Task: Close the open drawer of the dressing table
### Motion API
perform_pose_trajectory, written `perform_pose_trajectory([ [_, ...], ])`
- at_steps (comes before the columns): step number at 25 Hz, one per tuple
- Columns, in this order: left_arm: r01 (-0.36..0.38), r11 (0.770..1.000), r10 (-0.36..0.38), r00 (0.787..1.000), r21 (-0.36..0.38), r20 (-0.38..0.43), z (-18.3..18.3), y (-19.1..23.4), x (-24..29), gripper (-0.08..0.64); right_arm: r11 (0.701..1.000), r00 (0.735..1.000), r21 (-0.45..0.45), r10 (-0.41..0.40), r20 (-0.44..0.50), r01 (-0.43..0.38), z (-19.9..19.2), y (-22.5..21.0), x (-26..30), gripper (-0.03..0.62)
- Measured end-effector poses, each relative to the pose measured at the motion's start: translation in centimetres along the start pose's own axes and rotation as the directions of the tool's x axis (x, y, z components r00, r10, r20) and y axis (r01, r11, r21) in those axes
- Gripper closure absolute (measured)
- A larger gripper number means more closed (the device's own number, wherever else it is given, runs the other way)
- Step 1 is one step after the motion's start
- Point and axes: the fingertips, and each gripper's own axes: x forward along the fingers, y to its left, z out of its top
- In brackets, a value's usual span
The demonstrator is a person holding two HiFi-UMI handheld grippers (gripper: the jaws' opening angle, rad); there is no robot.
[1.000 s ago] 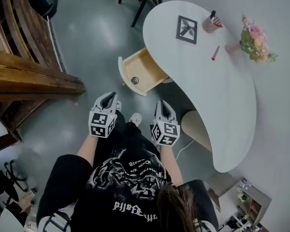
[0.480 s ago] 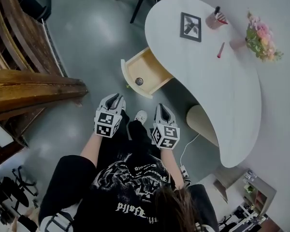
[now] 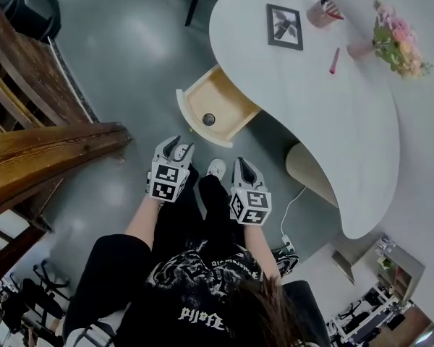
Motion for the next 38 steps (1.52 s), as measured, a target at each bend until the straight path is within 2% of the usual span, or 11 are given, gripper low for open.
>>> perform_pose_trajectory([
  [5, 0.010, 0.998, -0.006, 0.998, 0.060, -0.066, -1.4, 1.1, 2.9, 0.368, 0.999, 0.999, 0.016, -0.029, -0.022, 0.029, -0.8, -0.5, 0.6, 0.566],
  [9, 0.019, 0.998, -0.013, 0.996, 0.067, -0.089, -2.9, 1.7, 4.6, 0.367, 0.999, 0.998, 0.020, -0.043, -0.037, 0.044, -1.5, -0.5, 0.7, 0.566],
  [16, 0.099, 0.983, -0.074, 0.984, 0.155, -0.162, -5.1, 2.4, 6.7, 0.360, 0.997, 0.996, -0.042, -0.066, -0.067, 0.063, -2.3, 0.2, 0.7, 0.566],
  [22, 0.096, 0.989, -0.078, 0.985, 0.113, -0.157, -5.6, 2.7, 9.0, 0.360, 0.995, 0.991, -0.018, -0.095, -0.092, 0.094, -3.4, 0.0, 1.1, 0.566],
  [36, 0.064, 0.989, -0.031, 0.972, 0.133, -0.232, -6.8, 3.8, 11.7, 0.364, 0.989, 0.984, 0.015, -0.143, -0.102, 0.145, -3.6, -1.2, 1.9, 0.566],
  [38, 0.061, 0.991, -0.030, 0.969, 0.119, -0.247, -7.0, 4.0, 12.0, 0.374, 0.989, 0.984, 0.018, -0.143, -0.104, 0.145, -3.6, -1.2, 2.1, 0.566],
])
